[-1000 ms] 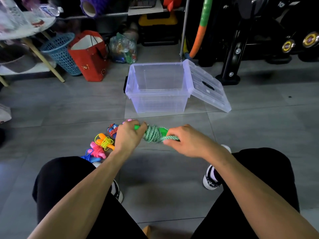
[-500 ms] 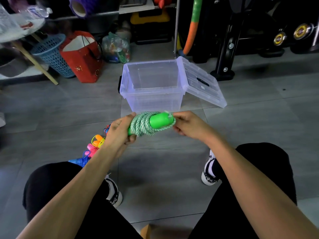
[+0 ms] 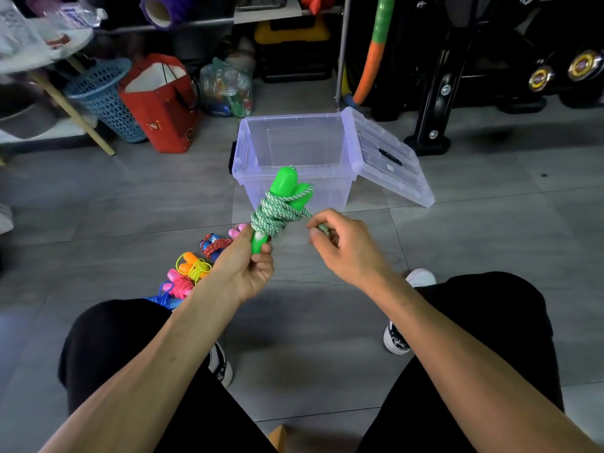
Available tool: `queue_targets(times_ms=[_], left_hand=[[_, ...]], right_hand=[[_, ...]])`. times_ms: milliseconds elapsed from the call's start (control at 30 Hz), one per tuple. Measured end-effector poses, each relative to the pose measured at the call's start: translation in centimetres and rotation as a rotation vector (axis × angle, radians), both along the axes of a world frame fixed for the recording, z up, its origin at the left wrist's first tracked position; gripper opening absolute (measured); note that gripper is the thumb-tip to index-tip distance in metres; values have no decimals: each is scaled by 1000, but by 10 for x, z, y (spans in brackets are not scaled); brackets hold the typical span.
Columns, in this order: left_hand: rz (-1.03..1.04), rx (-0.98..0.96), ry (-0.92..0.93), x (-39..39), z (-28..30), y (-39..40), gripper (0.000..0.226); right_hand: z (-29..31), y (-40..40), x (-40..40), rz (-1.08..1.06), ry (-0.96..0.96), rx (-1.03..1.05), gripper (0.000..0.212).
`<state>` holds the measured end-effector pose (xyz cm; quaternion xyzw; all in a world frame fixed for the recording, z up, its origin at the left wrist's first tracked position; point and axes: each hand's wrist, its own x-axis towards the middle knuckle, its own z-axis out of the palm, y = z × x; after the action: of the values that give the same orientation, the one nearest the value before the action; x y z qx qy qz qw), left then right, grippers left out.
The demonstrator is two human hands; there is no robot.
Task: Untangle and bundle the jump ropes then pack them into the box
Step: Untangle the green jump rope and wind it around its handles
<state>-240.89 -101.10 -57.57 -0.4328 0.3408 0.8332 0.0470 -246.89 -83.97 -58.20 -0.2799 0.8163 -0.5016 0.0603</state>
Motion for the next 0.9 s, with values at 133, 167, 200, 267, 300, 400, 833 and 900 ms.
queue_targets(times_ms=[133, 167, 200, 267, 300, 400, 833, 900], left_hand=[[14, -4, -12, -3, 0, -1, 31], [7, -12, -22, -3, 0, -1, 31], [-5, -20, -33, -3, 0, 0, 31], [-40, -47, -56, -3, 0, 3, 33], [-58, -65, -66, -2, 0, 6, 34], [-96, -116, -77, -1, 2, 13, 36], [-225, -939, 278, 11, 17, 35, 60], [-301, -1047, 372, 14, 18, 34, 66]], right_hand=[[-3, -4, 3, 108, 100, 14, 39], [-3, -5, 2, 86, 175, 1, 35], [-3, -6, 1, 43, 289, -20, 26], [-2, -7, -2, -50, 480, -62, 15], [-1, -7, -4, -87, 509, -91, 16], [3, -6, -7, -131, 429, -170, 17], [27, -4, 8, -267, 119, -362, 19], [31, -3, 10, -288, 111, -384, 16]])
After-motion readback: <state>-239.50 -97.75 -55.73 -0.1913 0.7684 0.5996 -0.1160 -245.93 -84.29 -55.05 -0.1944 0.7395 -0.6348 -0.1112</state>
